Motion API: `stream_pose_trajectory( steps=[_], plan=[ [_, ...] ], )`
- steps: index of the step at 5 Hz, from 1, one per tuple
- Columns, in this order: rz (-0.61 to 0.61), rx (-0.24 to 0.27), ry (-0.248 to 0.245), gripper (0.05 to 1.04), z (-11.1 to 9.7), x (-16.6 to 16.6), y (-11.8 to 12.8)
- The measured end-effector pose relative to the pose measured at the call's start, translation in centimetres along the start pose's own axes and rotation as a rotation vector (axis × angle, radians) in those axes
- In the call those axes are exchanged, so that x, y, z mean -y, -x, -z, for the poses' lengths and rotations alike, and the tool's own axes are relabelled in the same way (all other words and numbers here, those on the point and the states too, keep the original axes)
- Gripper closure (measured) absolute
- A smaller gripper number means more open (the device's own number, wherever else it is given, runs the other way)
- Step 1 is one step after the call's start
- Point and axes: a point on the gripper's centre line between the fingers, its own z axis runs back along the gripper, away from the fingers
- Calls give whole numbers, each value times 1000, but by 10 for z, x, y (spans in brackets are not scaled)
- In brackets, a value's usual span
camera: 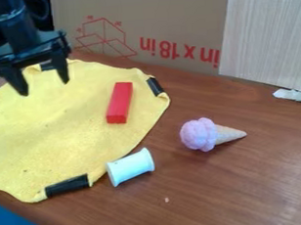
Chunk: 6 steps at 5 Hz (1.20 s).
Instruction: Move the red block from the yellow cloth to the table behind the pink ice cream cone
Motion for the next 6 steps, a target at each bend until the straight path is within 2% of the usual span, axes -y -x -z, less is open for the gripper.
stream_pose_trajectory(
  steps=[1, 2, 3, 4, 6],
  plan=[
    [41, -4, 14, 83, 1, 28, 5],
    [111, 39, 32, 83, 7, 53, 9],
    [195, 27, 41, 83, 24, 65, 13],
    [244, 9, 42, 83, 43, 69, 15],
    [258, 15, 13, 84, 66, 70, 12]
  ],
)
